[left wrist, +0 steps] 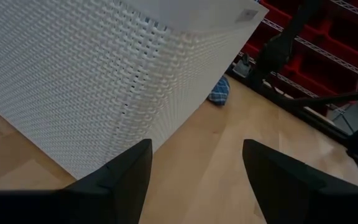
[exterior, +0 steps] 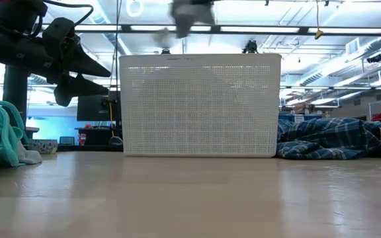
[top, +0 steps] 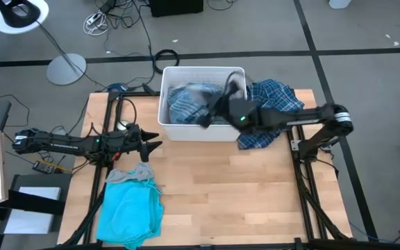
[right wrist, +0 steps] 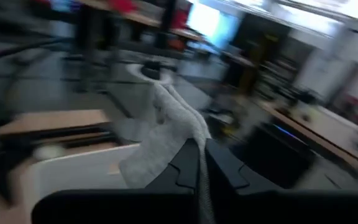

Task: Sort clothes
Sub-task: Put the gray sock into the white laundry bin

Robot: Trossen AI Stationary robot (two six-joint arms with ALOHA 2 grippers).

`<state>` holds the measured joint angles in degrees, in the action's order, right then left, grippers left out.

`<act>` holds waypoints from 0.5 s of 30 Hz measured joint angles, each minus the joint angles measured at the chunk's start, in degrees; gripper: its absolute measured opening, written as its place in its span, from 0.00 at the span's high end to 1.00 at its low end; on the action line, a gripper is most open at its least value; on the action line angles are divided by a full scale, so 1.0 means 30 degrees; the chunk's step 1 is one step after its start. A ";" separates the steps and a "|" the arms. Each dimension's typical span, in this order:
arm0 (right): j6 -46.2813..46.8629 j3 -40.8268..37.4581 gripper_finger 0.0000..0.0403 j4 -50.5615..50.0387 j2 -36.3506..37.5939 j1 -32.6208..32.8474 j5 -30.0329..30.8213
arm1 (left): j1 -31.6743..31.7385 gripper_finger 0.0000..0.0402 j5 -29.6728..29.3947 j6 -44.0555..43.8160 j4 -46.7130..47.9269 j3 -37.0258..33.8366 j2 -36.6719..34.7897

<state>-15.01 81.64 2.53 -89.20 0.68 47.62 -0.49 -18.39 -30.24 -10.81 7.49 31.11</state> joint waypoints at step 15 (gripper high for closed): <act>1.3621 -0.0019 0.71 -1.4844 0.1090 -0.4036 -0.2099 | 0.0000 0.36 0.0008 0.0044 0.0015 0.0000 0.0004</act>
<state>25.85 81.58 -42.01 -85.93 -11.43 41.32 -0.49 -18.37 -30.11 -10.76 7.49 31.12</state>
